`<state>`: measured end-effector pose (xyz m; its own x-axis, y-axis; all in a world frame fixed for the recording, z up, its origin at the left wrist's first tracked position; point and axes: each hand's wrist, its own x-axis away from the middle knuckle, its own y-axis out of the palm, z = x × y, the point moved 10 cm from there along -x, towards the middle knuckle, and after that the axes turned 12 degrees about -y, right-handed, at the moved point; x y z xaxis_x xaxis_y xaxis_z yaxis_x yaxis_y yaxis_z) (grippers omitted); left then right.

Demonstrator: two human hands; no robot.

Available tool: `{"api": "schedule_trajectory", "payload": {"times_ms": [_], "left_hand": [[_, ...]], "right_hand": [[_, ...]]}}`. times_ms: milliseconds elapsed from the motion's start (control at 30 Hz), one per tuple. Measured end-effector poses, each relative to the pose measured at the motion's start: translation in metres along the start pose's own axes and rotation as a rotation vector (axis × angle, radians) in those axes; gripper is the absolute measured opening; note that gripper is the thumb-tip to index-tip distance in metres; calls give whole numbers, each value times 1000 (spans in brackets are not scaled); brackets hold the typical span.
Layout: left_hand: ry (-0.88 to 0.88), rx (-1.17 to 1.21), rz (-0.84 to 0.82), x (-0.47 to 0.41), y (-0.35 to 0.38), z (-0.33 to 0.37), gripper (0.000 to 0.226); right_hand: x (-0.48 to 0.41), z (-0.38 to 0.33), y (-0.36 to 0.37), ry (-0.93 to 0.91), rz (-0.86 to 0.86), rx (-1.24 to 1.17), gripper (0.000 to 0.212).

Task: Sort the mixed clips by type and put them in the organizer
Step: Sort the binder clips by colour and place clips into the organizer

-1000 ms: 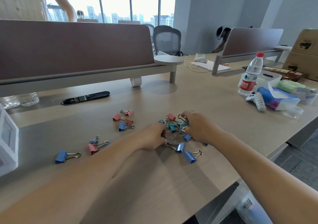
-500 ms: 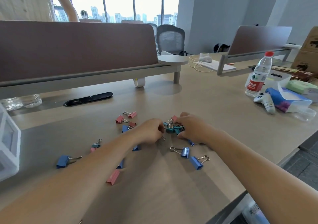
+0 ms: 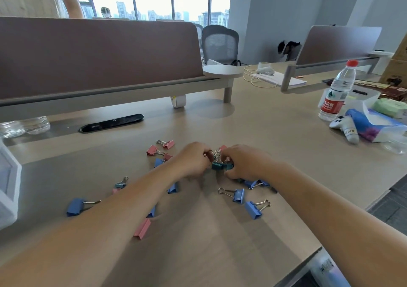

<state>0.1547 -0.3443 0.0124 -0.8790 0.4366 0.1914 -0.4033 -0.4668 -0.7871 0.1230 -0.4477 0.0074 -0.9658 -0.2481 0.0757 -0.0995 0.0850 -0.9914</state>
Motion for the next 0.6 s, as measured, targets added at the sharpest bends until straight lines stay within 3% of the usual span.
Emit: {"api": "schedule_trajectory", "payload": {"times_ms": [267, 600], "left_hand": [[-84, -57, 48, -10, 0, -4, 24], [-70, -251, 69, -15, 13, 3, 29]], "right_hand": [[2, -3, 1, 3, 16, -43, 49], [7, -7, 1, 14, -19, 7, 37]]}}
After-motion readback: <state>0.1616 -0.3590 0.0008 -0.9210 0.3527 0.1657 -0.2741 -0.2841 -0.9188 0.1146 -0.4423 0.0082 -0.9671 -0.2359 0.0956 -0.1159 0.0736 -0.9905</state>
